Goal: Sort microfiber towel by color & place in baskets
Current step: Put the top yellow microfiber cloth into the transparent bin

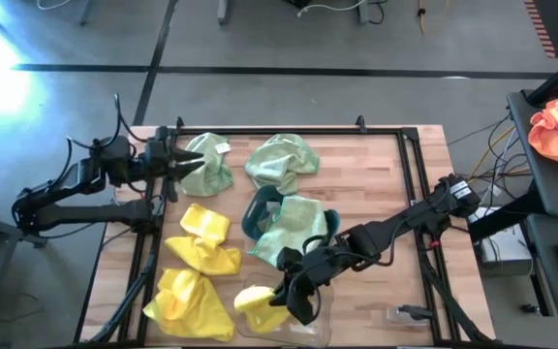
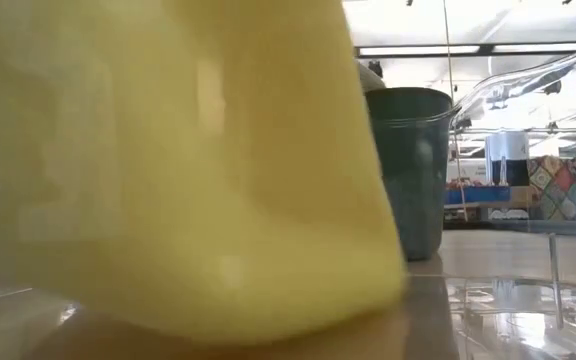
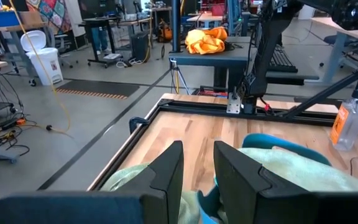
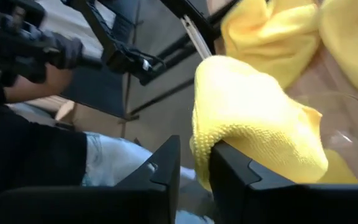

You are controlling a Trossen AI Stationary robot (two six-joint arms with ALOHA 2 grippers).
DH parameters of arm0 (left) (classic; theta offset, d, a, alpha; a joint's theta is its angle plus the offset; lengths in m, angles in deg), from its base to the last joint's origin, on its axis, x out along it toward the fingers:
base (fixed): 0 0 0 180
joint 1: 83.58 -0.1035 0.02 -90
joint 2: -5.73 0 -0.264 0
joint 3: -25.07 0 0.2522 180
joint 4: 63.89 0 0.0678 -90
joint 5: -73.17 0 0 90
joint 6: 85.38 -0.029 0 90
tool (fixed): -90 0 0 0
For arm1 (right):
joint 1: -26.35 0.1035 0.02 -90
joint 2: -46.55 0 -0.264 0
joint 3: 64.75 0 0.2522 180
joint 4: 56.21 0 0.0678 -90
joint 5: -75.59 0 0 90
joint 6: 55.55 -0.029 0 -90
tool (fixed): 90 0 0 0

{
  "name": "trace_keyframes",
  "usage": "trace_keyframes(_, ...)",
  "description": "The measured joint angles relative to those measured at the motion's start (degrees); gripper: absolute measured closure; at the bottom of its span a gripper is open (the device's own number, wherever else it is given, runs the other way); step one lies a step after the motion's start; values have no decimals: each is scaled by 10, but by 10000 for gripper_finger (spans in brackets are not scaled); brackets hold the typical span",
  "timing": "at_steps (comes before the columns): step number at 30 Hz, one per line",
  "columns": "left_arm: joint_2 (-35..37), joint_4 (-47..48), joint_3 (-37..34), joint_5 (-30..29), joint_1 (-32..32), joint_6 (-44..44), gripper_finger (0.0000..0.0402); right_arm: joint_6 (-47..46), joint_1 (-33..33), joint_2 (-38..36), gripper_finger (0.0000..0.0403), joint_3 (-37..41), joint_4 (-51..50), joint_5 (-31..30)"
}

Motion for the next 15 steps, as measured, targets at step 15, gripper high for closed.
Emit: trace_keyframes(15,29,22,0,6,0,-2,327,-45,0,0,294,0,-71,16)
